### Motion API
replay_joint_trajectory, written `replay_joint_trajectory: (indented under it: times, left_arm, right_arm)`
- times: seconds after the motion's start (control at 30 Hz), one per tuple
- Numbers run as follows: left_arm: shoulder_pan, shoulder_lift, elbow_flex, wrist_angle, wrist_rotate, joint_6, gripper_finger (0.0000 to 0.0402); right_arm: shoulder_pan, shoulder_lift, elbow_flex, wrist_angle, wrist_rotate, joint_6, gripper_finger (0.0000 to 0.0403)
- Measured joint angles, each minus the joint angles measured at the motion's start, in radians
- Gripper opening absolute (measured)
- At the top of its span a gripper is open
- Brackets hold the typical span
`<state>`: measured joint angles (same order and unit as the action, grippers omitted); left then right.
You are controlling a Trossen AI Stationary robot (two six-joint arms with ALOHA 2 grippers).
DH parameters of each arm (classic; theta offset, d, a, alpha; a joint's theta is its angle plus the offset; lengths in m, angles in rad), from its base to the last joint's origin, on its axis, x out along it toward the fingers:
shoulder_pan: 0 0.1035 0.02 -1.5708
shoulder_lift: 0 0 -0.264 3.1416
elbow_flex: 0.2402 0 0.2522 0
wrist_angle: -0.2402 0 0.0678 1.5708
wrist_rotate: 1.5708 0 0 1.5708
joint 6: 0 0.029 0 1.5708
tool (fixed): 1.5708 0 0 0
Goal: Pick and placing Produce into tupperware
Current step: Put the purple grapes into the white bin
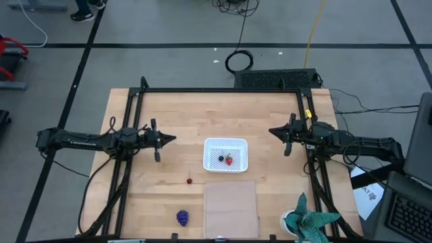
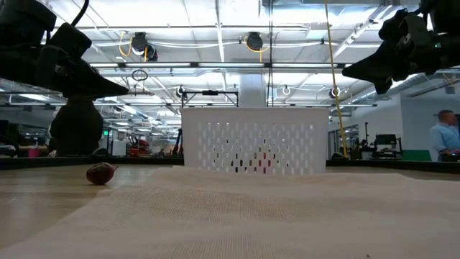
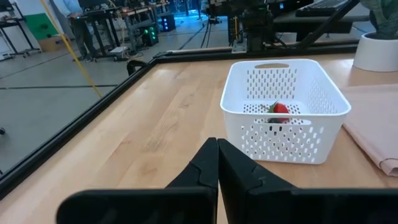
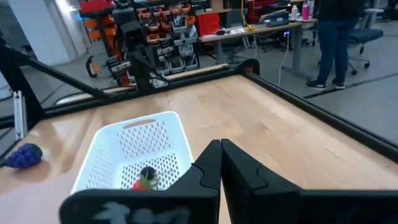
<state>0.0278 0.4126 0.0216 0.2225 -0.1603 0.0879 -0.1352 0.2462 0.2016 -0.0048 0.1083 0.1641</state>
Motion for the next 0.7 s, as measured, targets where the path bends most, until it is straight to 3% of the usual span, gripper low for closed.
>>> replay_joint_trajectory:
  times: [0.5,0.7]
  left_arm:
    - [-0.004,0.0,0.0,-0.042,0.002,0.012,0.0003]
    - [-0.003,0.0,0.0,-0.05,0.002,0.012,0.0003]
  right_arm:
    - [0.0,0.0,0.0,-0.002,-0.011,-0.074,0.0]
    - [0.0,0.0,0.0,0.004,-0.108,-0.115,0.0]
